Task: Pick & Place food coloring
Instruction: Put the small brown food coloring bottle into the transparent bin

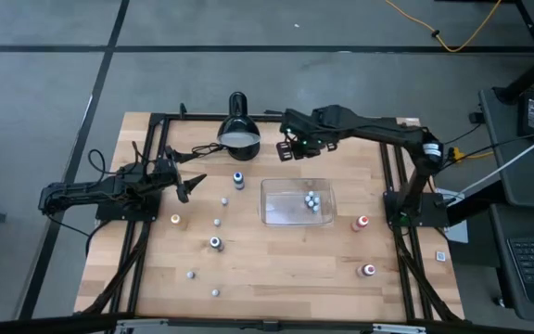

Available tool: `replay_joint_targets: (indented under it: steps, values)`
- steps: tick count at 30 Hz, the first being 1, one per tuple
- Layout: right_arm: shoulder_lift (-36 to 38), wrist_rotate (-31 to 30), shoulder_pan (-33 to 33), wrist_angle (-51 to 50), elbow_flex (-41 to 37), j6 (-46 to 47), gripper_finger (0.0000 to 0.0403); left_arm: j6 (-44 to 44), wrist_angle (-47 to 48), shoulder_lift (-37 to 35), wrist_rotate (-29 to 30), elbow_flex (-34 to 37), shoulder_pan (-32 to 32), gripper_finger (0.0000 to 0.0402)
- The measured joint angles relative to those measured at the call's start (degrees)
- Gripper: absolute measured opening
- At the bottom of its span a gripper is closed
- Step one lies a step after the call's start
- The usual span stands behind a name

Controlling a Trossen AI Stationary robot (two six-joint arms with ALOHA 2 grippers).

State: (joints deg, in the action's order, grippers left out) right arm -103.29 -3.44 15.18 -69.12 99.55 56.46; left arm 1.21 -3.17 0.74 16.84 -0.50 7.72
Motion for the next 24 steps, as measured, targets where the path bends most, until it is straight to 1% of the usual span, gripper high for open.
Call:
replay_joint_targets:
  steps: [3,10,16,20,24]
  values:
    - [2.4,0.3,-2.5,0.0,-2.3,2.2,0.0079,0.0,0.0,0.0,0.0,0.0,0.0,0.0347]
    - [6.8,0.6,-10.0,2.0,-10.5,8.7,0.0079,0.0,0.0,0.0,0.0,0.0,0.0,0.0347]
    - [7.2,2.1,-15.6,8.0,-16.0,13.9,0.008,0.0,0.0,0.0,0.0,0.0,0.0,0.0347]
    - [6.4,2.2,-17.4,11.7,-19.1,16.0,0.0081,0.0,0.0,0.0,0.0,0.0,0.0,0.0347]
    - [5.1,3.6,-17.7,12.6,-21.3,17.0,0.0082,0.0,0.0,0.0,0.0,0.0,0.0,0.0347]
